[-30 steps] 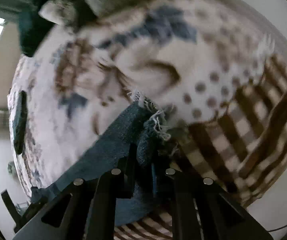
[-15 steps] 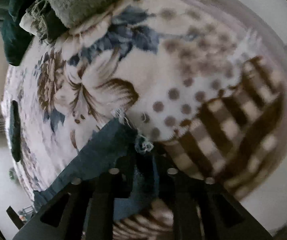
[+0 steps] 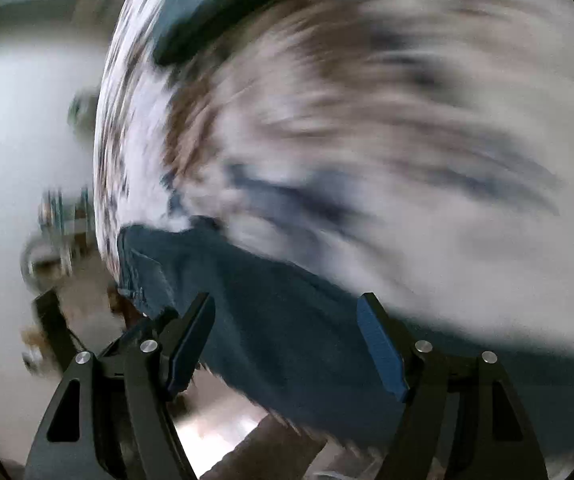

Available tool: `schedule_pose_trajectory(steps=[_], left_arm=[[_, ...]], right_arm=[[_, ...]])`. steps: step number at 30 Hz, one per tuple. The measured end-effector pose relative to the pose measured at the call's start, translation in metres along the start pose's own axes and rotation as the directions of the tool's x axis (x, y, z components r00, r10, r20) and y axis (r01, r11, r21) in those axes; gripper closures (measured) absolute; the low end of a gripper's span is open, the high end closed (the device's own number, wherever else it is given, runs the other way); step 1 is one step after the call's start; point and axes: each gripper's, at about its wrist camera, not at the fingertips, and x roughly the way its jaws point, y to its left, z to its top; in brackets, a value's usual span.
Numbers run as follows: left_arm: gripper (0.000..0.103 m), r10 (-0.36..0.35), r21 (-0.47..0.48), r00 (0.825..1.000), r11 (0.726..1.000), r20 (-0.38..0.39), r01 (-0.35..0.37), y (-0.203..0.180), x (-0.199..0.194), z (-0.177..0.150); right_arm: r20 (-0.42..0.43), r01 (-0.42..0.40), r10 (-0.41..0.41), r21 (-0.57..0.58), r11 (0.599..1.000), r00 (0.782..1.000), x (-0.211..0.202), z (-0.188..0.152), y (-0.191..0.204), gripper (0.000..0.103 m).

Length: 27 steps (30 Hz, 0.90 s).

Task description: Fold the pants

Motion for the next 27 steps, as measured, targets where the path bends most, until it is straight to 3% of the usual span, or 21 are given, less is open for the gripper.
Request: schedule_pose_trajectory(steps=[2,5,7,8,10,12,14,16,18,19,21,23,24,25,26,27], left_arm=[[0.011,-0.009,-0.014,1.0,1.0,-0.019,0.008,0.02,0.004,0.015],[0.011,-0.041,-0.047,0.998,0.998,-0.04,0.039,0.045,0.008,0.039],[0.011,-0.071,-0.077,0.996,0.995,-0.055,0.067,0.058,0.011,0.052],[0.011,-0.082,-0.077,0.995,0.994,-0.054,0.077,0.061,0.011,0.058],[0.011,-0.1,-0.05,0.994,0.994,-0.04,0.098,0.061,0.01,0.072],[0.011,-0.099,-0.031,0.995,0.995,-0.023,0.098,0.061,0.009,0.081],[0.011,-0.107,-0.033,0.994,0.994,-0.009,0.106,0.063,0.008,0.091],[0.011,-0.113,-0.043,0.994,0.993,-0.008,0.112,0.066,0.009,0.095],[0.011,-0.112,-0.057,0.994,0.992,-0.016,0.111,0.07,0.013,0.097],[0.011,-0.113,-0.06,0.993,0.992,-0.022,0.112,0.072,0.014,0.096],[0.011,-0.111,-0.051,0.993,0.993,-0.026,0.11,0.075,0.014,0.095],[0.011,-0.096,-0.03,0.995,0.995,-0.025,0.095,0.076,0.016,0.09],[0.011,-0.093,-0.024,0.995,0.995,-0.027,0.092,0.077,0.021,0.095],[0.011,-0.087,-0.016,0.996,0.996,-0.03,0.086,0.077,0.024,0.092],[0.011,-0.085,-0.012,0.996,0.996,-0.033,0.084,0.079,0.026,0.088],[0.011,-0.081,-0.007,0.996,0.997,-0.04,0.081,0.079,0.029,0.085]], right_arm=[[-0.081,-0.001,-0.004,-0.067,0.998,0.997,0.055,0.037,0.043,0.027],[-0.218,0.02,-0.053,-0.151,0.988,0.975,0.124,0.071,0.085,0.028],[-0.252,0.082,-0.127,-0.183,0.98,0.959,0.147,0.076,0.093,0.057],[-0.249,0.07,-0.107,-0.154,0.986,0.963,0.148,0.074,0.092,0.075],[-0.217,0.033,-0.045,-0.057,0.998,0.975,0.137,0.066,0.083,0.089],[-0.152,-0.072,0.089,0.111,0.991,0.984,0.117,0.053,0.065,0.095],[-0.071,-0.191,0.22,0.292,0.937,0.973,0.101,0.032,0.041,0.097],[0.027,-0.321,0.358,0.508,0.799,0.933,0.102,0.01,0.007,0.101],[0.148,-0.419,0.438,0.657,0.626,0.887,0.112,-0.01,-0.026,0.101],[0.161,-0.415,0.424,0.67,0.616,0.891,0.113,-0.01,-0.031,0.101],[0.132,-0.376,0.376,0.602,0.705,0.917,0.109,0.001,-0.025,0.101],[0.029,-0.303,0.331,0.487,0.819,0.943,0.11,0.022,0.0,0.097],[-0.036,-0.237,0.278,0.423,0.875,0.96,0.112,0.036,0.015,0.083],[-0.071,-0.202,0.247,0.383,0.901,0.966,0.115,0.047,0.024,0.069],[-0.134,-0.156,0.21,0.329,0.931,0.968,0.124,0.057,0.036,0.041],[-0.197,-0.145,0.206,0.288,0.947,0.958,0.138,0.065,0.047,0.035]])
